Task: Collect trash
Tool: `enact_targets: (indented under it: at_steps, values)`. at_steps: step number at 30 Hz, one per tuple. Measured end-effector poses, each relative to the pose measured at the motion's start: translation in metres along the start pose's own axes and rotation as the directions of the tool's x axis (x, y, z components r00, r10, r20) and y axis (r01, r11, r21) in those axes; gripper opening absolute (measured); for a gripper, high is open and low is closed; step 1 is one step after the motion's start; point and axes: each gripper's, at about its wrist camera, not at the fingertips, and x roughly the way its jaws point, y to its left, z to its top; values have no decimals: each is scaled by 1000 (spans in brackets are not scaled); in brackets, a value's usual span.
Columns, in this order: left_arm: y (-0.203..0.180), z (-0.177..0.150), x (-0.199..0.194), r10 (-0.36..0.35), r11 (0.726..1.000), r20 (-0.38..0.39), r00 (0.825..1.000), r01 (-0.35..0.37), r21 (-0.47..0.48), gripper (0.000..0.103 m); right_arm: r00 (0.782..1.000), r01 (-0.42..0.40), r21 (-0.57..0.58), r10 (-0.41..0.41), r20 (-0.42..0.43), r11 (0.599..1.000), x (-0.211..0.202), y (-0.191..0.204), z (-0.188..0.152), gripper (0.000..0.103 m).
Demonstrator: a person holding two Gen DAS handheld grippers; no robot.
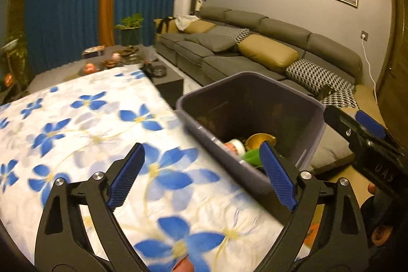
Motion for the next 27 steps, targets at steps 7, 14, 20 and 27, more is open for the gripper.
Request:
enact_targets:
  at_steps: [7,14,20,27]
  values:
    - [23,-14,-53,145,989,32,989,-144,-32,97,1000,2,12,-2,-19,1000,-27,11,-10,97]
    - [52,-35,-104,285,956,42,958,-281,-82,97,1000,-20,-19,20,-20,1000,-61,38,-25,97]
    - [61,-51,-142,319,946,64,946,-313,-87,97,999,-49,-58,48,-26,997,-88,67,-38,97]
    - [65,-62,-173,313,948,92,945,-305,-86,97,999,-39,-74,39,-9,996,-122,93,-47,97]
